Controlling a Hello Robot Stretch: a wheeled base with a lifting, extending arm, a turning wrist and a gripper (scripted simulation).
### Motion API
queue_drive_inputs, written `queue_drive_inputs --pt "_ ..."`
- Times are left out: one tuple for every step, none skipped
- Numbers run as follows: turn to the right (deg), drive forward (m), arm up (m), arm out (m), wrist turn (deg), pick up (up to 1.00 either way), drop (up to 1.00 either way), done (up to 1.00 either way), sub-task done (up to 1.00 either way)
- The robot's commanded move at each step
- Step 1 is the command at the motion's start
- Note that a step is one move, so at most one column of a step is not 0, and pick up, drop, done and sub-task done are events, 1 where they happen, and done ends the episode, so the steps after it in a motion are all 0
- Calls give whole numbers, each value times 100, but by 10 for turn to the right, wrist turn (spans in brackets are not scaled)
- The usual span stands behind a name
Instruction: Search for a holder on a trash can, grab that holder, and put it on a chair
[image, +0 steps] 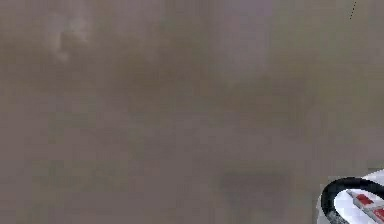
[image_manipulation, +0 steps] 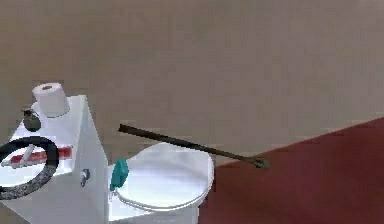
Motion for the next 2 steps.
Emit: queue_drive_inputs --pt "450 0 0 0 0 0 0 0 0" --pt "450 0 0 0 0 0 0 0 0"
